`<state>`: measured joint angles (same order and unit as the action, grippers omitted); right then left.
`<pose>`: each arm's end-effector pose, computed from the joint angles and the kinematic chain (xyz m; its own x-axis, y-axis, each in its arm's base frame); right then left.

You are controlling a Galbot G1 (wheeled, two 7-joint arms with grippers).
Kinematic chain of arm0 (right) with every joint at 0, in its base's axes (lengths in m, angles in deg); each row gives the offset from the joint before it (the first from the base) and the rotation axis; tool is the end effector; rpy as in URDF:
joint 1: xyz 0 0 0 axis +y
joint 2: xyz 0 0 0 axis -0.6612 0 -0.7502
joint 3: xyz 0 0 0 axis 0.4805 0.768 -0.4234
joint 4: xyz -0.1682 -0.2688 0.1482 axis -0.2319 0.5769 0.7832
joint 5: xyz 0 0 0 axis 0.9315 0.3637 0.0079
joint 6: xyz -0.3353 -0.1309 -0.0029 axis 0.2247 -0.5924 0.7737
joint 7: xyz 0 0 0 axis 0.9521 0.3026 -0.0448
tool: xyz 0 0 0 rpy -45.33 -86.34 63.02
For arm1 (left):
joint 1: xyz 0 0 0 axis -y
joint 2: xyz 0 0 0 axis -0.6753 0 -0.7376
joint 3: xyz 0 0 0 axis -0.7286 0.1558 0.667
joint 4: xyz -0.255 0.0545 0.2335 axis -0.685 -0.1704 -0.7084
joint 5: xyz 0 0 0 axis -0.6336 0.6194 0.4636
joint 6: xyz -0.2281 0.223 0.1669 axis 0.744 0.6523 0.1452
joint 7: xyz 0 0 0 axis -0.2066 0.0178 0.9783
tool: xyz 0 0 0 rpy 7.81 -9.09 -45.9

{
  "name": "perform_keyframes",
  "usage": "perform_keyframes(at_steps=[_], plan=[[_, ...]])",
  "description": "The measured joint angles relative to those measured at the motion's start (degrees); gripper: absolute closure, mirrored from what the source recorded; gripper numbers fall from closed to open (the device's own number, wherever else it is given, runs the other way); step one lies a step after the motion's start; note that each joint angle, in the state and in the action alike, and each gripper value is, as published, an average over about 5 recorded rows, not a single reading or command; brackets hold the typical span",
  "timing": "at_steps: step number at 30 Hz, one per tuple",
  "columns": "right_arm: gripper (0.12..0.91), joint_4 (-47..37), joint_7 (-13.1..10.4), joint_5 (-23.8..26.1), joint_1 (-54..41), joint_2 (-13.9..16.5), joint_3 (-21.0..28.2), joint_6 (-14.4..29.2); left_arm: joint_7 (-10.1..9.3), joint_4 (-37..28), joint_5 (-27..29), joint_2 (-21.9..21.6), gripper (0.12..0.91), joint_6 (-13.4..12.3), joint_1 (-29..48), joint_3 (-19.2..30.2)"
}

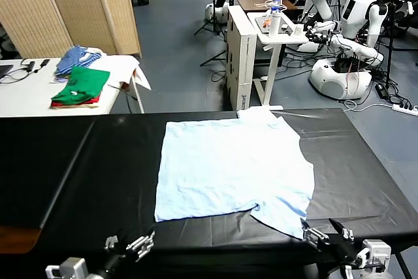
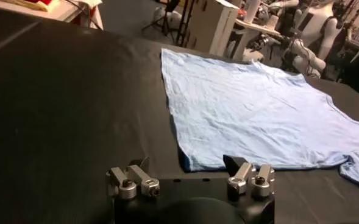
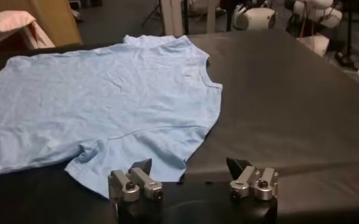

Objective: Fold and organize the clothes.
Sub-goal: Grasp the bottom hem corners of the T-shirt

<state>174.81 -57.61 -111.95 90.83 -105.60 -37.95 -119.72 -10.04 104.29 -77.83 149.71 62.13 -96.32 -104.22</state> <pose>0.1426 -0.0987 -0.2369 -0.8161 -0.0185 0.5777 0.0109 0.9988 0.0474 0.1054 0.0541 -0.2501 -0.8261 0.1992 0.5271 0.0825 0.9681 -0.2365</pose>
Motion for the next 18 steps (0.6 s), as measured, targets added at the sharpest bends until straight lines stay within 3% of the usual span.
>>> perform_keyframes(at_steps=[14,18], plan=[[0.129,-3.1,1.7,1.7,-1.8,-1.6,1.5,1.1,-0.37,-4.5,0.5,3.3,0.127,-0.3,4.7,2.4],[0.188,-3.8,2.0,2.3,-2.2,-2.2,2.2,1.1,-0.17,-5.2,1.3,4.1,0.192,-0.4,5.5,3.2]])
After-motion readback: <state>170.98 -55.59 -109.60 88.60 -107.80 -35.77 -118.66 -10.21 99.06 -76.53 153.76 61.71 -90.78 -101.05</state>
